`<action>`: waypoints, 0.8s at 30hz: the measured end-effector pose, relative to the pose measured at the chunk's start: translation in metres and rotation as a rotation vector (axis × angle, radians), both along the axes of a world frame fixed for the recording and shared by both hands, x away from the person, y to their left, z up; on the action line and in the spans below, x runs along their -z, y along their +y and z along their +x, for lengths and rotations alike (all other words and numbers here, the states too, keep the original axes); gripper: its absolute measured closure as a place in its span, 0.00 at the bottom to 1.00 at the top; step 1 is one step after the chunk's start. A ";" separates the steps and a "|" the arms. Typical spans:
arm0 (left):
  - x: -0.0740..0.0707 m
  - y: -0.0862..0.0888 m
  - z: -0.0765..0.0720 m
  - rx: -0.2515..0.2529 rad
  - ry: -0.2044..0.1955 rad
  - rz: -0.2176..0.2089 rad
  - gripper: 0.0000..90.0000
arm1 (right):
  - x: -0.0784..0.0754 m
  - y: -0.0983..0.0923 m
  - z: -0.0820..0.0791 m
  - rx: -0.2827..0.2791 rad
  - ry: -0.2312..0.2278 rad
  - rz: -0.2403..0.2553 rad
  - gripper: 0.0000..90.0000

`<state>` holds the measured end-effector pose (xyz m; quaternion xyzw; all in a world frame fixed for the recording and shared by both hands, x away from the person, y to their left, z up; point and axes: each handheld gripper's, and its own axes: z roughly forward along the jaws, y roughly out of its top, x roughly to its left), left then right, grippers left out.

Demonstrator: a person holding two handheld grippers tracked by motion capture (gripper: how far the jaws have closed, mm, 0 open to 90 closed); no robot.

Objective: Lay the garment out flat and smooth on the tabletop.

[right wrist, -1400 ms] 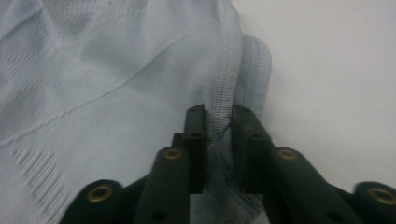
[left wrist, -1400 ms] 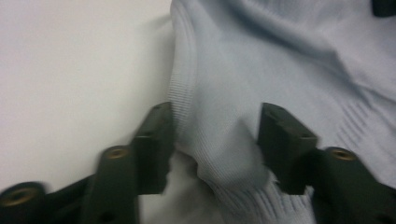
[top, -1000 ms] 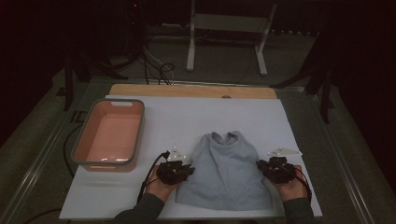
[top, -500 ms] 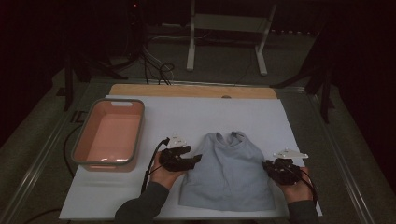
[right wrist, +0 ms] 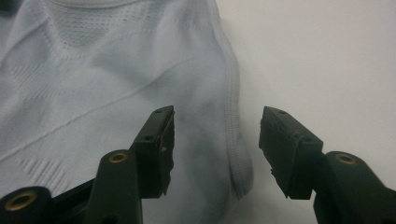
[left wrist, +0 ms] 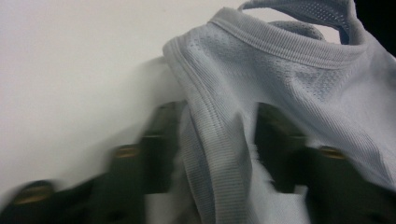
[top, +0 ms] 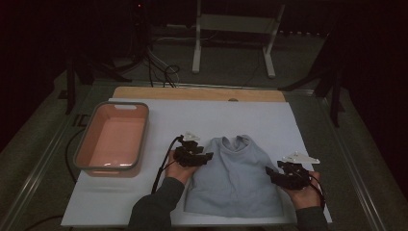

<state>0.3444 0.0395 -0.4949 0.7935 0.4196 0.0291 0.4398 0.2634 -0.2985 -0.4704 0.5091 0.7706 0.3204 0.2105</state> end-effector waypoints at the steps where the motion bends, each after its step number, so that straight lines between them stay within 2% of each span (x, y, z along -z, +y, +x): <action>1: -0.002 -0.001 -0.002 0.008 -0.011 -0.011 0.84 | -0.002 0.001 -0.001 -0.007 -0.009 0.006 0.50; 4: -0.006 -0.003 -0.006 0.037 -0.030 -0.015 0.90 | -0.005 0.003 -0.001 -0.016 -0.028 0.011 0.50; 11: -0.020 -0.014 -0.033 0.127 -0.131 -0.020 0.91 | -0.018 0.021 -0.001 -0.072 -0.069 0.044 0.50; 15: -0.021 -0.026 -0.049 0.206 -0.181 0.033 0.91 | -0.025 0.036 0.001 -0.114 -0.088 0.057 0.50; 19: -0.017 -0.037 -0.063 0.273 -0.211 0.092 0.91 | -0.032 0.052 0.003 -0.147 -0.112 0.066 0.50; 22: -0.014 -0.041 -0.067 0.286 -0.210 0.102 0.91 | -0.035 0.060 0.005 -0.166 -0.117 0.072 0.50; 24: -0.009 -0.043 -0.071 0.303 -0.201 0.106 0.91 | -0.037 0.071 0.009 -0.188 -0.106 0.076 0.50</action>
